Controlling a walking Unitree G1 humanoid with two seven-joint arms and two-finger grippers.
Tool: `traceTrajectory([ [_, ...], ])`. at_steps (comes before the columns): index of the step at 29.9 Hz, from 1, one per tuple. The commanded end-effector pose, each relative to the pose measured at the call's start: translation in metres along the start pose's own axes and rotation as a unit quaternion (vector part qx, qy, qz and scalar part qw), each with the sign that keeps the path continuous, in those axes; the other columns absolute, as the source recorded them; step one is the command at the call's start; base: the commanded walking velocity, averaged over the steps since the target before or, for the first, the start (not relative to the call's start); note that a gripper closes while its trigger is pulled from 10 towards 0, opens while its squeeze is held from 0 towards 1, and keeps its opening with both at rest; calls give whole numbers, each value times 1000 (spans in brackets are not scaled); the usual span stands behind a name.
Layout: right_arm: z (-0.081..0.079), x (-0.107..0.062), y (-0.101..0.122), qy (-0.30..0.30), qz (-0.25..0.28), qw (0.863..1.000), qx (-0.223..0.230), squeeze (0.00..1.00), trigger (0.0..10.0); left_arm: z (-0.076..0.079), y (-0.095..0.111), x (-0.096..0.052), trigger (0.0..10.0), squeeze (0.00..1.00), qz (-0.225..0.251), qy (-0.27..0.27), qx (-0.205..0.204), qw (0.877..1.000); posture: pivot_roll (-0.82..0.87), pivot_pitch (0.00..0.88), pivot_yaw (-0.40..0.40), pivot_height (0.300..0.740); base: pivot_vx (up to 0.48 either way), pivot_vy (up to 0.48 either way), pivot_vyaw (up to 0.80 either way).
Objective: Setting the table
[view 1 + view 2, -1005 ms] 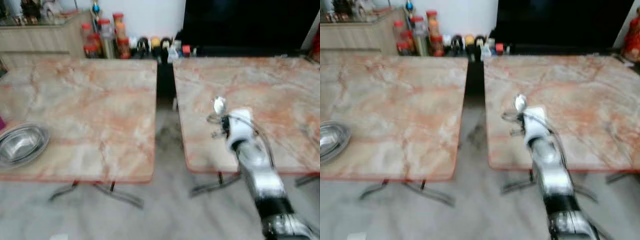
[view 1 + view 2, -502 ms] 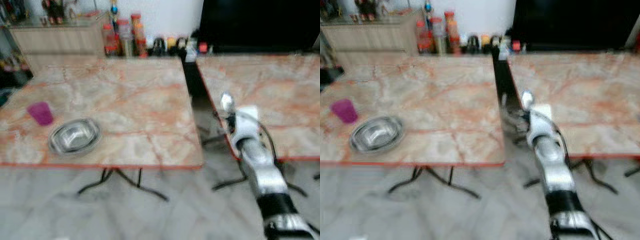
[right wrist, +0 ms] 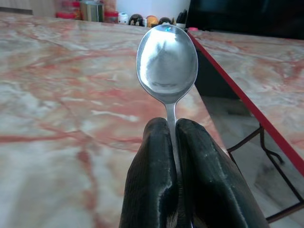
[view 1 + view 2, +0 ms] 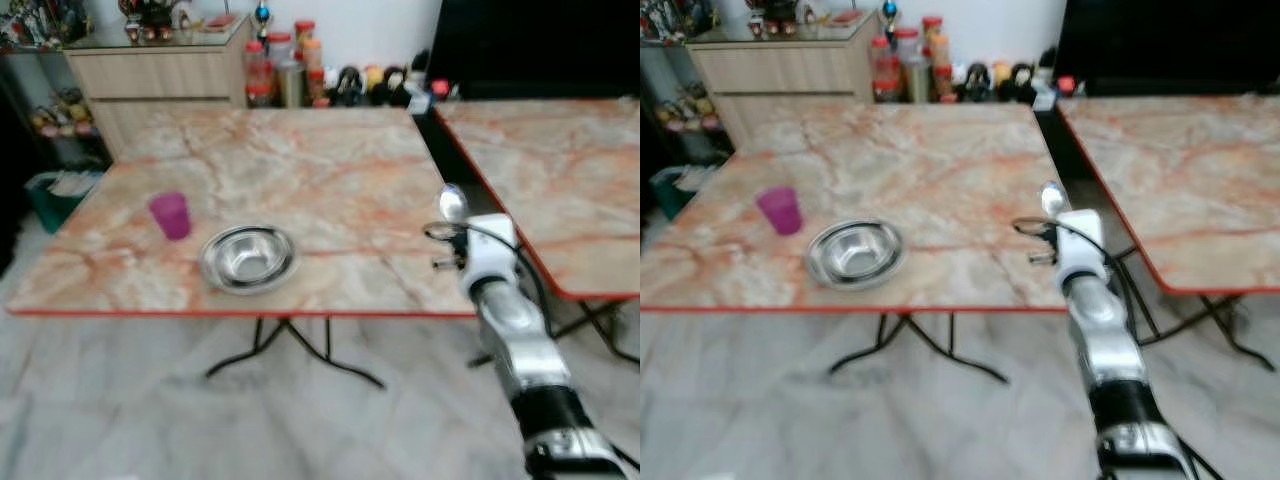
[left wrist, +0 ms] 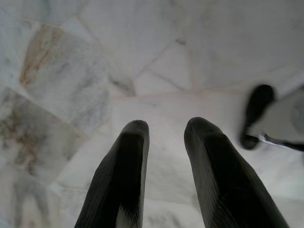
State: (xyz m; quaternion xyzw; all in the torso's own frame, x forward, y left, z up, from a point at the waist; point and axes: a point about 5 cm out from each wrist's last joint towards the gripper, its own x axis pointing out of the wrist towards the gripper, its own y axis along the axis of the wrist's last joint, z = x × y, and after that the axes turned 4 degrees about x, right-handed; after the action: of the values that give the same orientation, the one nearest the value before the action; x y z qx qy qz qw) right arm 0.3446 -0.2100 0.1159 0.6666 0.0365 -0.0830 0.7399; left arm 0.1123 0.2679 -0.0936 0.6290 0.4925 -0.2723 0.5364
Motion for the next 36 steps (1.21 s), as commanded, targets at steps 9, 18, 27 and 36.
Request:
traceTrajectory([
  [9,-6,3,10,9,21,1000,7,0,10000,-4,4,0,10000,0,8,6,8,1000,30,0,-12,732,0,243,0],
  [18,-6,3,10,10,22,1000,9,0,10000,-5,5,0,10000,0,14,6,-1,1000,35,0,-11,732,0,0,0],
  [27,-3,2,8,6,21,1000,9,0,10000,-5,5,0,10000,0,16,9,-1,1000,36,0,-14,732,27,0,0],
  [36,-1,1,7,-1,20,1000,4,0,10000,-6,5,0,10000,0,15,9,3,1000,39,0,-11,732,278,0,0],
])
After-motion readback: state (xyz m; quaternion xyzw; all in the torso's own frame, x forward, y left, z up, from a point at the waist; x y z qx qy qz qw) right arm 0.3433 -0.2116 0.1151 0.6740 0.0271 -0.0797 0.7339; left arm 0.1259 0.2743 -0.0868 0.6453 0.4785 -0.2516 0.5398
